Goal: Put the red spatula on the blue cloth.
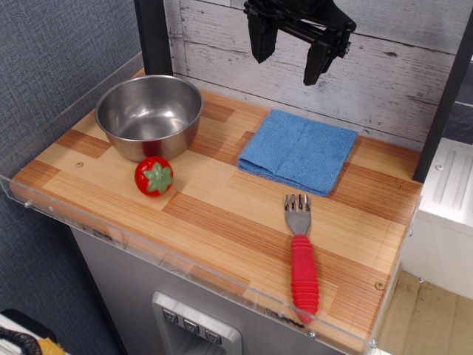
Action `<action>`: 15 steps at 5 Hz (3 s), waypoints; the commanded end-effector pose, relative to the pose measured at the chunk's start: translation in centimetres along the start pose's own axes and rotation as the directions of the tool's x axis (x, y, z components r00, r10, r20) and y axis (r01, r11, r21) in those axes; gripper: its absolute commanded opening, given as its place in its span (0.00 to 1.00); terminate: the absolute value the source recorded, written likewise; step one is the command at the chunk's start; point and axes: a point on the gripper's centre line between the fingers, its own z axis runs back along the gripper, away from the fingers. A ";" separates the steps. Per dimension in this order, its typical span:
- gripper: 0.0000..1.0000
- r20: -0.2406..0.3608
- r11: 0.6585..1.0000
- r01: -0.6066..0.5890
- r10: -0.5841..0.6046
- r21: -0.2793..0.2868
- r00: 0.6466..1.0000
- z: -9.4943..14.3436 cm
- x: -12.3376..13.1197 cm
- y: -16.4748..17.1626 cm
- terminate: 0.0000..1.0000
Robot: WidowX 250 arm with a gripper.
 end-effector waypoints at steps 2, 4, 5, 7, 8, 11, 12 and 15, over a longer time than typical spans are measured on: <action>1.00 -0.016 0.999 -0.012 0.012 0.036 1.000 1.3 -1.4 -1.7 0.00; 1.00 -0.020 0.980 -0.193 0.194 0.049 0.981 4.4 -5.0 -3.9 0.00; 1.00 -0.062 0.929 -0.347 0.357 0.126 0.932 6.1 -7.2 -5.0 0.00; 1.00 -0.124 0.872 -0.446 0.475 0.203 0.871 3.3 -9.9 -7.8 0.00; 1.00 -0.140 0.856 -0.468 0.502 0.221 0.853 1.1 -10.8 -9.0 0.00; 1.00 0.008 0.878 -0.474 0.475 -0.060 0.880 -2.6 -11.6 -9.2 0.00; 1.00 0.042 0.892 -0.439 0.445 -0.105 0.894 -3.1 -12.0 -8.9 0.00; 1.00 -0.073 0.910 -0.414 0.413 0.009 0.908 -6.0 -12.0 -10.3 0.00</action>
